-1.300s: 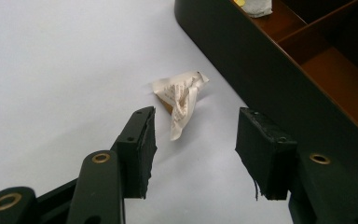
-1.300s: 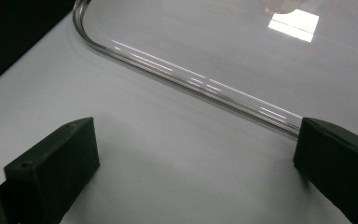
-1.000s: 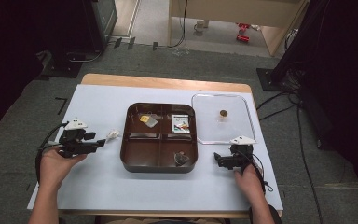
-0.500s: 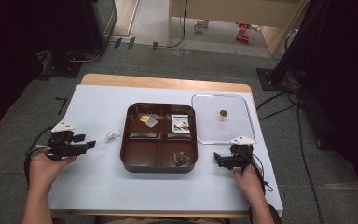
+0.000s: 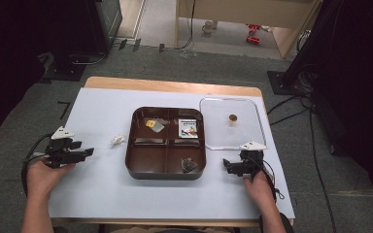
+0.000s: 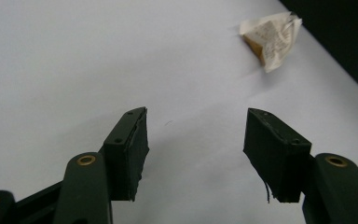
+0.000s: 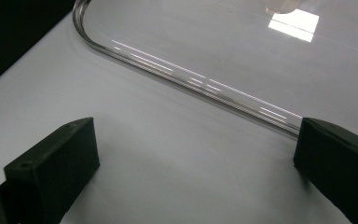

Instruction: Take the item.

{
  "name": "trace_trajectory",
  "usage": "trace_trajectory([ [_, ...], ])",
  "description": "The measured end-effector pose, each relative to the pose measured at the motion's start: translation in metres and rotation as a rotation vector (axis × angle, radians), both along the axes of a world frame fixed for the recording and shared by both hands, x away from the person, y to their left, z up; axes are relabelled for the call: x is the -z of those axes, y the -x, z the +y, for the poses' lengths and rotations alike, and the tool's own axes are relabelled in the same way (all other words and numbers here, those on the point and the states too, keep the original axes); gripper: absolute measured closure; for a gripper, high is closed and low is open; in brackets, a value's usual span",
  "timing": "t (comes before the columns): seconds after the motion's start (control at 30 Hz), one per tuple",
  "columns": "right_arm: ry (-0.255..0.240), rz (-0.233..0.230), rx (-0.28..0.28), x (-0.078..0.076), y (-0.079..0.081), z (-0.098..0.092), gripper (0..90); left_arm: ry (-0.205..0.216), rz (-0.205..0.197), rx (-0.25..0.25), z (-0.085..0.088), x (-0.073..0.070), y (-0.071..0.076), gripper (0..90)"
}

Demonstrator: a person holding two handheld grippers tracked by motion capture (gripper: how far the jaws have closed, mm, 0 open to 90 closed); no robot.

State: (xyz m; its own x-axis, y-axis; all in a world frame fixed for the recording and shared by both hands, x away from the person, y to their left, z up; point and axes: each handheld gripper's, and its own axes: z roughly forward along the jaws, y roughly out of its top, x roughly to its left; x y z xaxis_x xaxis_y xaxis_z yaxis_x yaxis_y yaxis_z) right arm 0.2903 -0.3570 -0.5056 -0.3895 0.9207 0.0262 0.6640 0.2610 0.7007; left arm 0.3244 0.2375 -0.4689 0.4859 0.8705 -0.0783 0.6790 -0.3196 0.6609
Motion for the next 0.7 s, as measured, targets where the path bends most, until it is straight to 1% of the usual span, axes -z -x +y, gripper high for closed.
trace_trajectory([
  [0.13,0.000,0.000,0.000,0.000,0.000,0.000,0.0,-0.013,0.008,0.000,0.004,0.007,-0.002,39.3],
  [0.2,0.000,0.000,0.000,0.000,0.000,0.000,0.0,-0.020,0.009,0.013,0.004,0.010,-0.003,39.4],
  [0.23,0.000,0.000,0.000,0.000,0.000,0.000,0.0,-0.031,0.007,0.021,0.004,0.012,-0.003,39.1],
  [0.27,0.000,0.000,0.001,0.000,0.000,0.000,0.0,-0.039,-0.007,0.031,0.003,0.012,-0.002,38.6],
  [0.3,0.000,0.000,0.000,0.000,0.000,0.000,0.0,-0.046,-0.012,0.034,0.003,0.013,-0.001,38.5],
  [0.37,0.000,0.000,0.000,0.000,0.000,0.000,0.0,-0.046,-0.022,0.036,0.002,0.014,0.000,37.4],
  [0.43,0.000,0.000,0.000,0.000,0.000,0.000,0.0,-0.057,-0.054,0.046,0.001,0.017,0.004,35.2],
  [0.5,0.000,-0.001,0.000,0.000,0.000,0.000,0.0,-0.040,-0.076,0.042,0.003,0.019,0.006,34.9],
  [0.6,0.001,0.000,0.000,0.000,0.000,0.000,0.0,-0.028,-0.091,0.039,0.004,0.021,0.008,34.8],
  [0.7,0.000,0.000,0.001,0.000,0.000,0.000,0.0,-0.012,-0.123,0.029,0.005,0.025,0.012,33.9],
])
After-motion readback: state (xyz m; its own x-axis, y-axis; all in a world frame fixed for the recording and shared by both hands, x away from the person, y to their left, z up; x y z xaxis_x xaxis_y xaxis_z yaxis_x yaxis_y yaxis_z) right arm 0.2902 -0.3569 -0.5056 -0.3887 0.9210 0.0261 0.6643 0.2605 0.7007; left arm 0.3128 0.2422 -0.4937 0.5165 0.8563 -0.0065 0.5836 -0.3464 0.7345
